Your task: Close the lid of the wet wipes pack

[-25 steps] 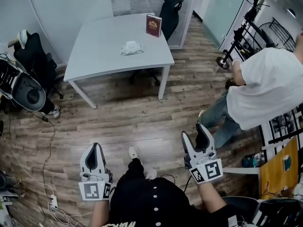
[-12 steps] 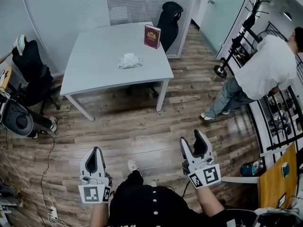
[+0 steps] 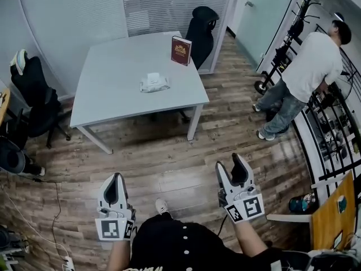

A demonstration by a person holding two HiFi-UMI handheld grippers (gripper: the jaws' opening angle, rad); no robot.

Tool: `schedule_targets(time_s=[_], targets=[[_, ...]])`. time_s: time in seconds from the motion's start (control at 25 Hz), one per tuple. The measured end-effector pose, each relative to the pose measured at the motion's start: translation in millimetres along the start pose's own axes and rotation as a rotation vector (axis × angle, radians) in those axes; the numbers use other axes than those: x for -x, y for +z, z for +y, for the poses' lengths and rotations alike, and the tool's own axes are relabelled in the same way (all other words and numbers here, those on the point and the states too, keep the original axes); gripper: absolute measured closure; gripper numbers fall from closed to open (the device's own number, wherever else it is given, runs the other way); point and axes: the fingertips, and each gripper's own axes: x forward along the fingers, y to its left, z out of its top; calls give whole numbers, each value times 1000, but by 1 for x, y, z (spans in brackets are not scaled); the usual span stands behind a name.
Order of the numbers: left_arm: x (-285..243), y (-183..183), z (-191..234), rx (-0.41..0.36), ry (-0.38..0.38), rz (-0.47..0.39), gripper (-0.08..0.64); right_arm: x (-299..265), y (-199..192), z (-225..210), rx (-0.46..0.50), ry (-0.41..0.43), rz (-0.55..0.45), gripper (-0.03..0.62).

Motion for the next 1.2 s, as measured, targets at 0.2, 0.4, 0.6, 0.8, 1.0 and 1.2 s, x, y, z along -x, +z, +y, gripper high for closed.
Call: schedule_targets(time_s=[0.2,0.4,0.6,0.8,1.0,1.2], targets=[[-22,-1,19,5,-3,-1,554,-29,0,2,7,-1,-4,364],[-40,-4,36,10,-6,-4,554,-53,-1,5,17,0,-5,364],[-54,-5,56,13,-17,-11,554,-76,0,14,30,1,-12,364],[-66,-6,73,14,-33,-18,554,-94,-1,24,41,-3,-25,364],[-73,-12,85,-1,-62,-6,554,-104,-6,32,49,-5,-10,364],[-75,-22,89,3,-67,18,554,-106,-14,31,43,-12,11,365]])
